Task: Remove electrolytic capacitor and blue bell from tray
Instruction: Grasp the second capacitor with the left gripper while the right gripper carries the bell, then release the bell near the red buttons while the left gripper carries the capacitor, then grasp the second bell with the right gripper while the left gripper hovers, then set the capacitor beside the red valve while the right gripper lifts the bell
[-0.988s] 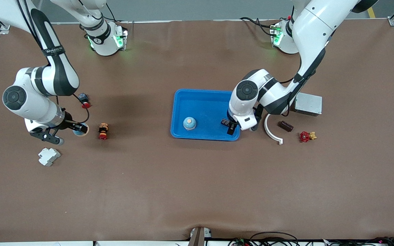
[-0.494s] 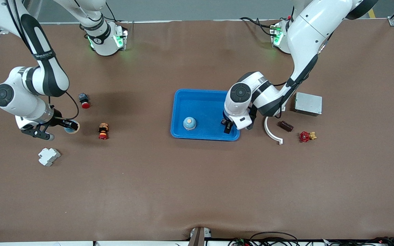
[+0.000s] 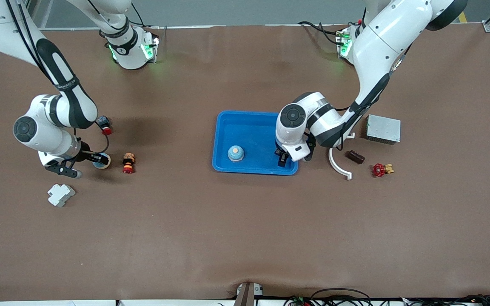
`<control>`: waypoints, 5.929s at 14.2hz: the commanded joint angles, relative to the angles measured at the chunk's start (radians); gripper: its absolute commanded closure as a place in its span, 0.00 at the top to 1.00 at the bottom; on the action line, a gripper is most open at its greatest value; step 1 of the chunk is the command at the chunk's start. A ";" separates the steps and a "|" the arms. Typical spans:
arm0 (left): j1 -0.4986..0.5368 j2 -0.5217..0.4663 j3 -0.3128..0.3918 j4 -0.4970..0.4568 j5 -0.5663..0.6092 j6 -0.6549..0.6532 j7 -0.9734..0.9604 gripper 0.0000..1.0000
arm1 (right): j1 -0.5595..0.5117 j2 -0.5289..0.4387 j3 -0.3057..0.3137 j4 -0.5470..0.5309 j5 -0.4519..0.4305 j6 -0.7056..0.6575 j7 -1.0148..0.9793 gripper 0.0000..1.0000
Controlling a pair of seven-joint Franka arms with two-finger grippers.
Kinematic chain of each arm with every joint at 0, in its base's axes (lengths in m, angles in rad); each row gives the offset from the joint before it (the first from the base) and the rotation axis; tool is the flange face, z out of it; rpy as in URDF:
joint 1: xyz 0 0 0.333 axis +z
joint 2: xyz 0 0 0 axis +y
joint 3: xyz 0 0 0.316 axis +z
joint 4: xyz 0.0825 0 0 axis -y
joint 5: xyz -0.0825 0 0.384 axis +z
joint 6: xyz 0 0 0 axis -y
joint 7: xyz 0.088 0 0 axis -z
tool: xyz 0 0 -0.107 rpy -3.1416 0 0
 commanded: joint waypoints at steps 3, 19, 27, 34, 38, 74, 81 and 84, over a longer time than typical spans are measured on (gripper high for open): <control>-0.011 0.006 0.005 0.031 0.026 -0.005 -0.024 0.00 | -0.024 0.017 0.018 0.006 0.001 0.018 -0.013 0.22; 0.093 -0.182 -0.048 0.091 -0.009 -0.245 0.216 0.00 | 0.111 -0.025 0.024 0.387 -0.129 -0.595 0.064 1.00; 0.335 -0.251 -0.129 0.091 -0.092 -0.390 0.575 0.00 | 0.327 -0.106 0.048 0.411 0.116 -0.637 0.530 1.00; 0.513 -0.265 -0.127 0.085 -0.078 -0.417 0.902 0.00 | 0.566 -0.132 0.047 0.403 0.116 -0.562 0.975 1.00; 0.610 -0.251 -0.123 0.088 -0.032 -0.404 1.071 0.00 | 0.669 -0.112 0.047 0.400 0.116 -0.471 1.136 1.00; 0.823 0.012 -0.081 0.076 0.200 -0.013 1.554 0.00 | 0.922 0.317 -0.022 0.549 -0.068 -0.102 1.532 1.00; 0.830 0.032 -0.080 0.072 0.200 -0.012 1.683 0.00 | 0.922 0.317 -0.021 0.564 -0.066 -0.102 1.532 0.46; 0.825 0.045 -0.081 0.074 0.200 -0.009 1.683 0.00 | 0.925 0.316 -0.021 0.564 -0.063 -0.102 1.532 0.03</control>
